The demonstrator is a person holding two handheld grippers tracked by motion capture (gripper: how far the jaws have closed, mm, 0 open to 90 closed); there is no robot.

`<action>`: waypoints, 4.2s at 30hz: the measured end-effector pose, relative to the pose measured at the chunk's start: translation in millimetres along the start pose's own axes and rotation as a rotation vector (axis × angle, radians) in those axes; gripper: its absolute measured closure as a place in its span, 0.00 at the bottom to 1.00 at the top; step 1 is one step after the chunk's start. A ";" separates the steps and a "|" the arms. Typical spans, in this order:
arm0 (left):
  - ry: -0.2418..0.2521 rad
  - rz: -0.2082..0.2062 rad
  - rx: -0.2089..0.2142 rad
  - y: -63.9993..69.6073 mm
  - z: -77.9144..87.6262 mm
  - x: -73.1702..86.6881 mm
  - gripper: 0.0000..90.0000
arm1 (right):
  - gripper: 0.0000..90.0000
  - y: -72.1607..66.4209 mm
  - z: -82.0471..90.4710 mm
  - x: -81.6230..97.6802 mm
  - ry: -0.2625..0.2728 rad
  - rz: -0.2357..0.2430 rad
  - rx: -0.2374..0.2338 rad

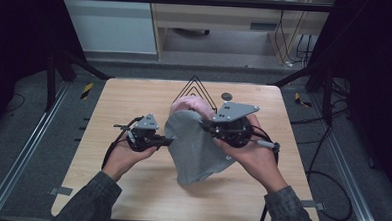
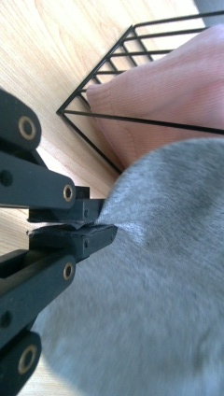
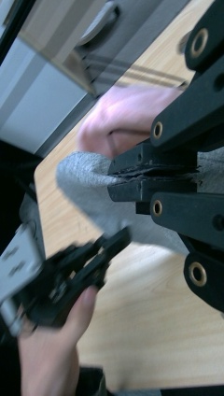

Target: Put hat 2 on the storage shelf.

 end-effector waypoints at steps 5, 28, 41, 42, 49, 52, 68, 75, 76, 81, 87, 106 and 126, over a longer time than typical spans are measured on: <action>0.004 -0.026 -0.041 1.3 15.8 -17.4 0.97 | 0.97 20.6 11.5 17.5 0.007 -0.062 0.045; 0.064 -0.086 -0.200 -26.5 89.8 -118.6 0.98 | 0.97 64.6 43.8 -32.2 0.158 -0.150 0.098; 0.130 -0.083 -0.279 -51.1 102.6 -170.6 0.98 | 0.97 103.1 51.3 -63.0 0.234 -0.192 0.123; 0.139 -0.081 -0.285 -54.3 103.4 -174.1 0.98 | 0.97 106.0 51.7 -65.5 0.240 -0.191 0.127; 0.186 -0.043 -0.315 -77.4 98.4 -197.6 0.98 | 0.97 128.3 50.6 -89.0 0.280 -0.189 0.143; 0.194 -0.051 -0.336 -87.1 91.7 -202.6 0.98 | 0.97 139.3 47.8 -93.9 0.283 -0.179 0.158; 0.153 -0.022 -0.372 -121.0 32.0 -192.8 0.98 | 0.97 198.6 -3.7 -62.3 0.223 -0.252 0.173; 0.123 -0.033 -0.378 -125.9 19.8 -187.4 0.98 | 0.97 204.9 -15.3 -47.8 0.195 -0.276 0.168; 0.121 -0.033 -0.378 -126.5 18.9 -185.9 0.98 | 0.97 204.6 -16.8 -46.2 0.192 -0.278 0.167; 0.123 -0.028 -0.369 -124.3 13.1 -179.3 0.98 | 0.97 201.8 -25.6 -36.6 0.176 -0.287 0.160; 0.117 -0.016 -0.364 -122.7 8.4 -172.6 0.98 | 0.97 198.8 -30.0 -28.5 0.169 -0.297 0.163; 0.089 0.005 -0.348 -124.5 -3.8 -154.9 0.98 | 0.97 197.0 -40.5 -15.2 0.123 -0.294 0.176; 0.045 0.013 -0.333 -119.2 -24.0 -124.0 0.98 | 0.97 189.7 -61.1 17.7 0.068 -0.320 0.171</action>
Point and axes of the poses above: each handheld gripper's, and its own axes: z roughly backward along the jaws, x roughly out of its underside, y roughly to its right, the point moved 8 cm from there along -z, roughly forward along the jaws, and after that the axes turned 9 degrees about -x, right-handed, at the moved point
